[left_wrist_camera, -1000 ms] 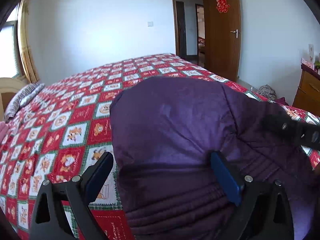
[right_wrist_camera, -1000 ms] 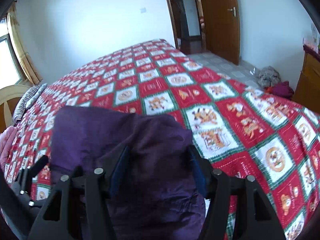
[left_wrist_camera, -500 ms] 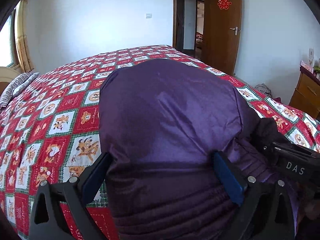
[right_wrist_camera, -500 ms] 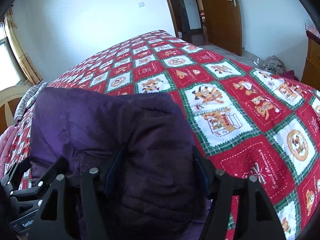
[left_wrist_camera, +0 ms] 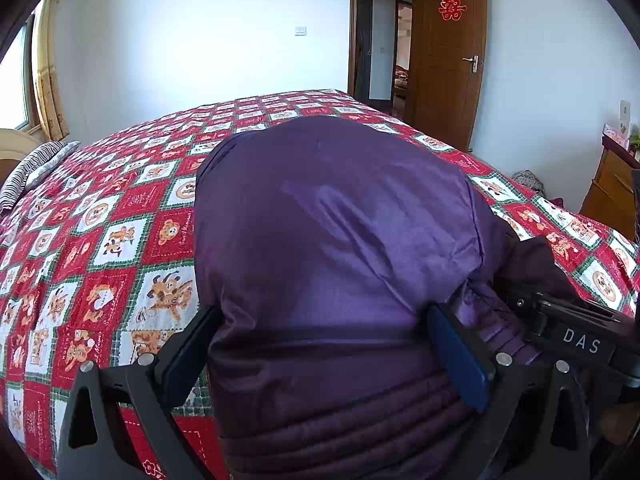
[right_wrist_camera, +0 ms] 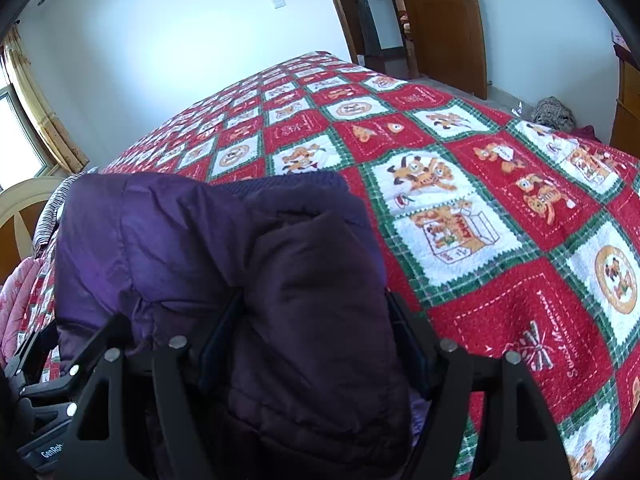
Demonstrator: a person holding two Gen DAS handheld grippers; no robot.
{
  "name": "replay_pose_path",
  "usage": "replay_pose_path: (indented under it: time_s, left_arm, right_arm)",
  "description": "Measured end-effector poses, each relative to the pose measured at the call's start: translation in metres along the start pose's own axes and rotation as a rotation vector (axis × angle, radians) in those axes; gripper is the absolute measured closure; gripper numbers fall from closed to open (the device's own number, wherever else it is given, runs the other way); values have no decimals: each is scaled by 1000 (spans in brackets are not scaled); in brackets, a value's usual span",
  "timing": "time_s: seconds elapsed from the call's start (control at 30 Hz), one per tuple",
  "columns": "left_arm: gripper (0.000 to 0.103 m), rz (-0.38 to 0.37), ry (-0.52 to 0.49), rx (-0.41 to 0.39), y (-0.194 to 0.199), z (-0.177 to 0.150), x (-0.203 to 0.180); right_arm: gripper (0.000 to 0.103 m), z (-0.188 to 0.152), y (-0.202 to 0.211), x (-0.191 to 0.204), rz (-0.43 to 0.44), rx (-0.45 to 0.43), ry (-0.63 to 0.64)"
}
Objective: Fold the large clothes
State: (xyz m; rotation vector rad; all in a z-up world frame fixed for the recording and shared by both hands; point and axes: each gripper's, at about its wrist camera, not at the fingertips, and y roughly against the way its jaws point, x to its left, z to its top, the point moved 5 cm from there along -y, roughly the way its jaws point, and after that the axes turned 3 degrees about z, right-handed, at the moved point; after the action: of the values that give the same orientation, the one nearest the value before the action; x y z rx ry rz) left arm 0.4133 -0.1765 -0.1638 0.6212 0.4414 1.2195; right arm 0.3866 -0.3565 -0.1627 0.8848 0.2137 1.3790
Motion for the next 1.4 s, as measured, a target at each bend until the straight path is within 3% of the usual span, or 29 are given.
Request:
replay_pose_path:
  time_s: [0.07, 0.13, 0.17, 0.23, 0.27, 0.33, 0.4, 0.6, 0.77, 0.87, 0.9, 0.93, 1.13, 1.4]
  left_arm:
    - [1, -19, -1, 19, 1, 2, 2]
    - [1, -71, 19, 33, 9, 4, 10]
    - [1, -93, 40, 12, 18, 4, 19]
    - [1, -91, 57, -31, 31, 1, 32]
    - [1, -90, 80, -42, 37, -2, 41]
    - [1, -117, 128, -41, 38, -6, 53]
    - [1, -186, 172, 17, 27, -12, 59]
    - [1, -324, 271, 105, -3, -18, 56]
    - [1, -325, 243, 103, -7, -16, 43]
    - [1, -275, 147, 88, -2, -10, 30]
    - [1, -260, 118, 80, 0, -8, 25]
    - [1, -256, 107, 80, 1, -7, 23]
    - [13, -286, 83, 69, 8, -8, 15]
    - [23, -242, 22, -19, 39, -4, 6]
  right_arm:
    - [28, 2, 0, -2, 25, 22, -12]
    - [26, 8, 3, -9, 103, 59, -52]
    - [23, 9, 7, -12, 125, 67, -68]
    - [8, 12, 18, -19, 114, 45, -72]
    - [7, 13, 23, -19, 93, 26, -49]
    - [5, 15, 26, -17, 97, 20, -26]
    - [4, 15, 17, -19, 123, 57, -36]
    - [3, 10, -13, -31, 266, 164, -140]
    - [2, 7, -21, -29, 295, 186, -133]
    - [7, 5, -23, -21, 308, 204, -98]
    - [14, 5, -22, -18, 330, 196, -86]
    - [23, 4, -21, -16, 356, 185, -78]
    - [42, -1, -16, -10, 426, 174, -75]
    - [58, -6, 4, 6, 481, 117, -44]
